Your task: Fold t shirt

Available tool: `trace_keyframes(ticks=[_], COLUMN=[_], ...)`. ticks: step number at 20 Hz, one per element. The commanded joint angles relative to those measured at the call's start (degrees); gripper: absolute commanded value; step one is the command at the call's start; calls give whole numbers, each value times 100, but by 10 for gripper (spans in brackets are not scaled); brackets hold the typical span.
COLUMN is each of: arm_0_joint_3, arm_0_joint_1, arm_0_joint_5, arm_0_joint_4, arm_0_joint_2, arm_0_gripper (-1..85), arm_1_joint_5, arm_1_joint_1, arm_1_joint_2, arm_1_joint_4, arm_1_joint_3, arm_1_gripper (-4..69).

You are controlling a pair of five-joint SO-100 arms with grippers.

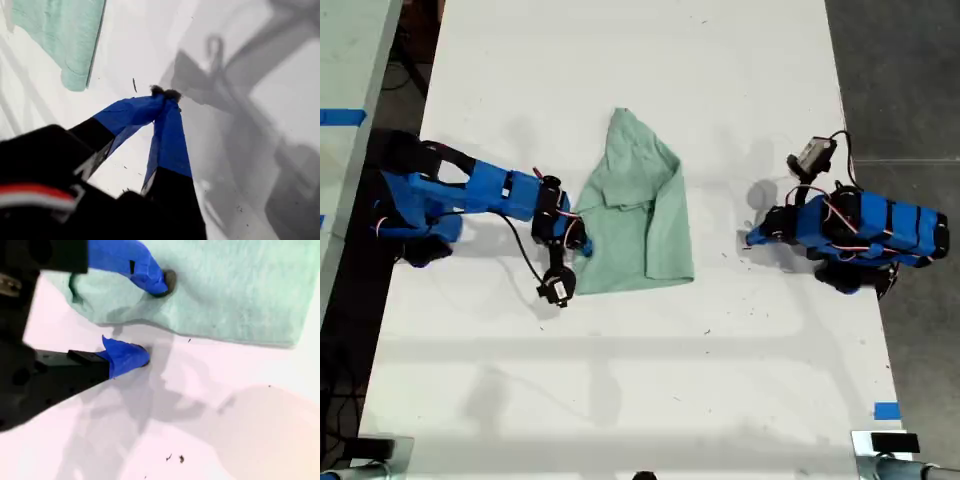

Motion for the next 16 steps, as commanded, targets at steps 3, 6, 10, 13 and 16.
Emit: trace_keyframes(ticks=[3, 6, 10, 13, 16], arm_0_joint_3=[-343, -325, -1494, -2751, -3937], arm_0_joint_1=[-158, 0, 79, 211, 149], arm_0_joint_5=[9, -308, -141, 264, 642], arm_0_joint_4=[167, 475, 1257, 1354, 1327], arm_0_joint_2=[-229, 448, 756, 369, -334], arm_0_gripper=[-2, -2, -2, -2, -2], arm_1_joint_5=[-97, -97, -97, -97, -88], arm_1_joint_1=[18, 18, 9, 9, -9], arm_1_joint_2=[88, 88, 88, 88, 88], arm_1_joint_4=[-35, -35, -44, -44, -44], arm_1_joint_3=[176, 176, 176, 176, 176], arm_1_gripper=[-18, -18, -18, -18, -18])
